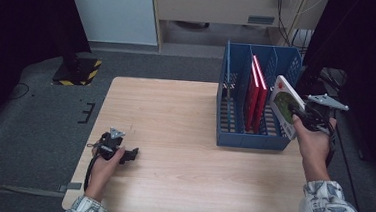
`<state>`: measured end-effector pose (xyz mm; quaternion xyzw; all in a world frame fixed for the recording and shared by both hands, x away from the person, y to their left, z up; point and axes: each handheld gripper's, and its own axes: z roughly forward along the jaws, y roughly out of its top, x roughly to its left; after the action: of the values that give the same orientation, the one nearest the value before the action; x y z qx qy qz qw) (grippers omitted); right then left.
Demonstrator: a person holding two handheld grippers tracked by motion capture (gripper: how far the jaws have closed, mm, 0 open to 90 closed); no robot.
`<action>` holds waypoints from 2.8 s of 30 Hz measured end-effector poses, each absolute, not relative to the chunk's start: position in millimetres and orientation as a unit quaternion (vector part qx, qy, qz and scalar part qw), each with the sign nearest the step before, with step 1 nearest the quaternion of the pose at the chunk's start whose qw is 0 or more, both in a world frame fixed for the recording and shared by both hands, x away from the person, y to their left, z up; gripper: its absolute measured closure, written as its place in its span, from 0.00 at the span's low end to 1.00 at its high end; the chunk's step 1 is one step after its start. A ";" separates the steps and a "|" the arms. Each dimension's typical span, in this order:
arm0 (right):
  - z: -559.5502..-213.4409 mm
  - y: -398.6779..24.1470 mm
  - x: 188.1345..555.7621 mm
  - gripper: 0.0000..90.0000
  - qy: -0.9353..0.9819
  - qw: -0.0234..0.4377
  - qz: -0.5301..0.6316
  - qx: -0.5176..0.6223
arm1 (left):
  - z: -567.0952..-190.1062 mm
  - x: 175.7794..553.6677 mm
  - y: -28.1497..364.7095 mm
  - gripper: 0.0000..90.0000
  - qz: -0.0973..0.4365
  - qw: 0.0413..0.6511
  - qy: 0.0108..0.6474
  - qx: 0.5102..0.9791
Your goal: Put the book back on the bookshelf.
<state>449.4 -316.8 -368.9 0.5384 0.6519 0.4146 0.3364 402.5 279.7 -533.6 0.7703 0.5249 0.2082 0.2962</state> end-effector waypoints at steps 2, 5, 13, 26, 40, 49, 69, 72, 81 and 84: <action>-370.3 -316.9 455.3 0.84 0.650 0.339 0.412 0.542 | -533.6 402.5 279.6 0.02 0.208 0.297 0.525 0.770; -371.9 -317.4 461.1 0.84 0.646 0.339 0.412 0.546 | -533.7 402.5 279.5 0.02 0.209 0.297 0.525 0.770; -385.4 -311.6 484.7 0.84 0.633 0.337 0.411 0.563 | -534.4 402.9 278.9 0.02 0.209 0.300 0.521 0.771; -404.6 -310.2 505.0 0.84 0.626 0.339 0.401 0.576 | -534.6 403.1 278.5 0.01 0.210 0.301 0.522 0.770; -425.9 -296.6 516.3 0.84 0.641 0.333 0.380 0.579 | -534.7 403.0 278.5 0.01 0.210 0.301 0.522 0.770; -433.7 -293.3 522.4 0.84 0.648 0.327 0.366 0.583 | -534.6 403.5 278.6 0.01 0.209 0.301 0.521 0.771; -446.4 -290.7 522.1 0.84 0.665 0.316 0.333 0.588 | -534.2 404.3 278.6 0.01 0.207 0.300 0.520 0.773; -448.3 -289.5 517.4 0.83 0.668 0.307 0.325 0.595 | -533.9 404.5 278.7 0.02 0.206 0.299 0.520 0.774; -455.7 -289.1 511.3 0.82 0.671 0.301 0.319 0.598 | -533.7 404.9 278.8 0.02 0.206 0.298 0.520 0.774; -455.8 -288.5 510.3 0.82 0.671 0.300 0.322 0.597 | -533.7 405.0 278.9 0.02 0.206 0.298 0.520 0.774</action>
<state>510.3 -288.5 -455.8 0.5965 0.6709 0.3224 0.3001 405.0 278.9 -533.7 0.7739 0.5196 0.2056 0.2981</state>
